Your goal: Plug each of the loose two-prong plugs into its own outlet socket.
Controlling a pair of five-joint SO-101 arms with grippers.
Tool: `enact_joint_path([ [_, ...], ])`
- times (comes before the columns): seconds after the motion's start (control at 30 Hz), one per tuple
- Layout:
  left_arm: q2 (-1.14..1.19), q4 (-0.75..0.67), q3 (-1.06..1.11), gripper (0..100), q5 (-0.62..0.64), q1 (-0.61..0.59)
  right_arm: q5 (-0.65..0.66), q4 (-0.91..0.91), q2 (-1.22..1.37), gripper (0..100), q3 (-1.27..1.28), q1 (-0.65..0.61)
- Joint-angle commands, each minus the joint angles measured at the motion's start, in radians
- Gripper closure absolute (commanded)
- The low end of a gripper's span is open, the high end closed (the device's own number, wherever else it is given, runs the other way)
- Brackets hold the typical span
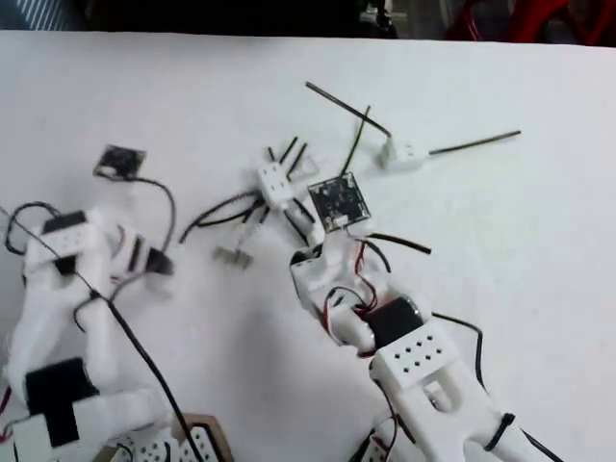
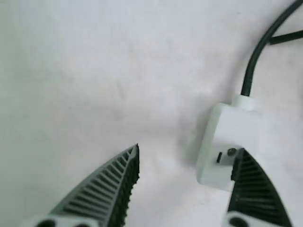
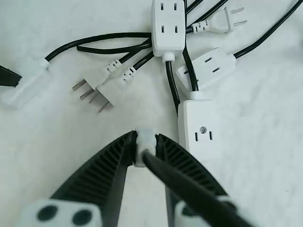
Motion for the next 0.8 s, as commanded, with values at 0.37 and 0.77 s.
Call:
enact_joint_path([
  [0.37, 0.076, 0.431, -0.485, 72, -0.100, -0.110, -0.009, -0.015, -0.013, 98.2, -0.006, 0.002],
  [0.77, 0.076, 0.621, -0.473, 76, -0.190, 0.096, -0.009, -0.015, -0.013, 98.2, -0.005, 0.004],
])
